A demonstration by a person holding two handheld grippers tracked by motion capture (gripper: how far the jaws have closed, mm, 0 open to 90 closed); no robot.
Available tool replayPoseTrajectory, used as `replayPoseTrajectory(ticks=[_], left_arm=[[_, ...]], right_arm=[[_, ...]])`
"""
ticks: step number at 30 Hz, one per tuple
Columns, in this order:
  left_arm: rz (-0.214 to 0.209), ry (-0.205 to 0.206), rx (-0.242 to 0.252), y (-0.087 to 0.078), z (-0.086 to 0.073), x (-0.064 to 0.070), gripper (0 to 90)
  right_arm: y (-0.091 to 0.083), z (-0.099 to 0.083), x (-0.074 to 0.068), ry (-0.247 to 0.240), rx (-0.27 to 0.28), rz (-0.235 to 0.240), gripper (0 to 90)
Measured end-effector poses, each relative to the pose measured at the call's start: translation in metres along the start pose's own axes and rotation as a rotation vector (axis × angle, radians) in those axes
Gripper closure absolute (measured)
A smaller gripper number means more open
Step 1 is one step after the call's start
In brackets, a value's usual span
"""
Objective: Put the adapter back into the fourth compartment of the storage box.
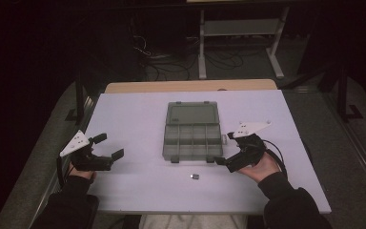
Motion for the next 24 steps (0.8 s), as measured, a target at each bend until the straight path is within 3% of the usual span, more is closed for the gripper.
replayPoseTrajectory(ticks=[24], left_arm=[[-0.003, 0.000, 0.002, 0.000, 0.000, 0.000, 0.0]], right_arm=[[0.024, 0.008, -0.015, -0.050, -0.052, 0.074, 0.0]])
Point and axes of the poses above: each handheld gripper's, and its own axes: y roughly forward along the jaws, z roughly out of its top, x roughly to its right, the point moved 1 cm from there along y, roughly forward along the jaws, and after that the axes turned 10 degrees about -y, right-handed, at the moved point
